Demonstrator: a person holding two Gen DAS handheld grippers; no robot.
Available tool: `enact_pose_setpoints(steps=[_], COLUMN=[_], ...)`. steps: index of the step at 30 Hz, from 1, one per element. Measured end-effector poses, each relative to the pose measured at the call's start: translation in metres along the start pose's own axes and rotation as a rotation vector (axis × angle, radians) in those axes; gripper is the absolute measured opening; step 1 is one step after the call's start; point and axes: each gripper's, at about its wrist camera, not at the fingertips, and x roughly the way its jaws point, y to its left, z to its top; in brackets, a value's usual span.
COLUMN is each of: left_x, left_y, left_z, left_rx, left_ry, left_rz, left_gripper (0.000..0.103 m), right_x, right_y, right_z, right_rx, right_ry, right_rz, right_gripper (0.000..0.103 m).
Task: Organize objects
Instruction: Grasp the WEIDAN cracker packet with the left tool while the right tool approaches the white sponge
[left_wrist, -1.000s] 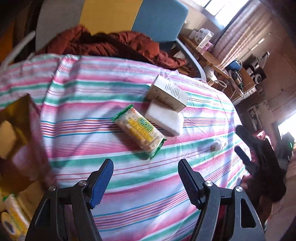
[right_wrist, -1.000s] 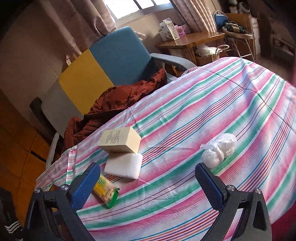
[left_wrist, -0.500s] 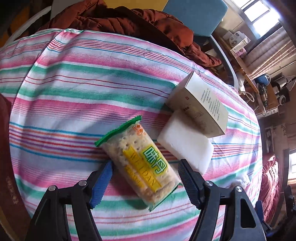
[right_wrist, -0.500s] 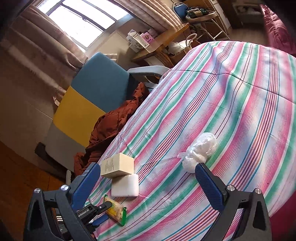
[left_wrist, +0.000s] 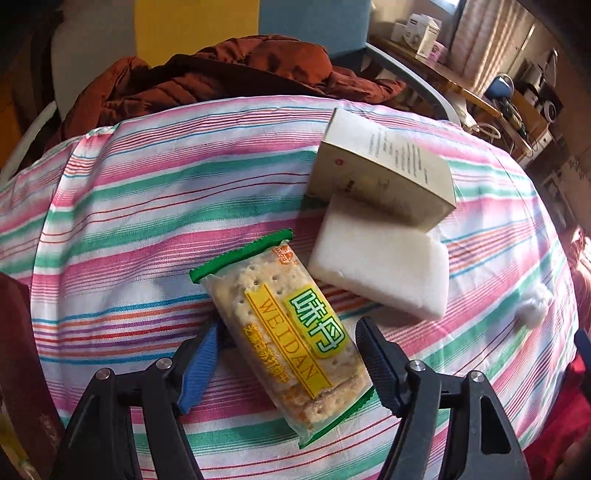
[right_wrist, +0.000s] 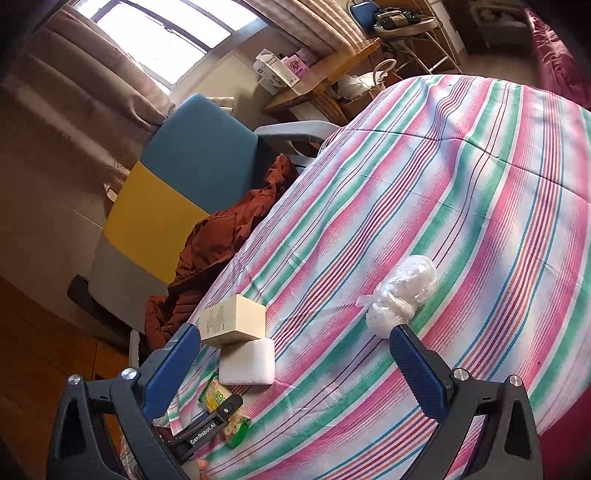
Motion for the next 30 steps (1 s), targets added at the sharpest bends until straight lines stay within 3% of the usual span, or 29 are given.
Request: enact_pose_setpoints(steps=[5, 10, 13, 19, 22, 26, 30], left_x=[-0.005, -0.016, -0.020, -0.036, -0.044, -0.052, -0.055], left_y=[0.000, 0.002, -0.002, -0.005, -0.009, -0.015, -0.012], left_z=[-0.011, -0.033, -0.048, -0.084, -0.104, -0.124, -0.134], left_rx=[0.069, 0.099, 0.119, 0.135, 0.163, 0.206, 0.233], left_ry=[-0.039, -0.073, -0.097, -0.105, -0.120, -0.149, -0.183], left_rz=[0.038, 0.043, 0.042, 0.003, -0.008, -0.023, -0.048], left_gripper=[0.056, 0.051, 0.051, 0.050, 0.051, 0.051, 0.051], right_x=[-0.003, -0.019, -0.017, 0.005, 0.021, 0.036, 0.051], right_y=[-0.011, -0.051, -0.063, -0.028, 0.004, 0.041, 0.045], right_z=[0.007, 0.020, 0.021, 0.017, 0.005, -0.018, -0.037], right_rx=[0.043, 0.243, 0.306, 0.126, -0.038, -0.271, -0.332], right_ry=[-0.019, -0.090, -0.081, 0.015, 0.106, 0.167, 0.275], right_rz=[-0.007, -0.021, -0.031, -0.014, 0.009, -0.028, -0.024], right_gripper=[0.103, 0.103, 0.103, 0.103, 0.103, 0.103, 0.103])
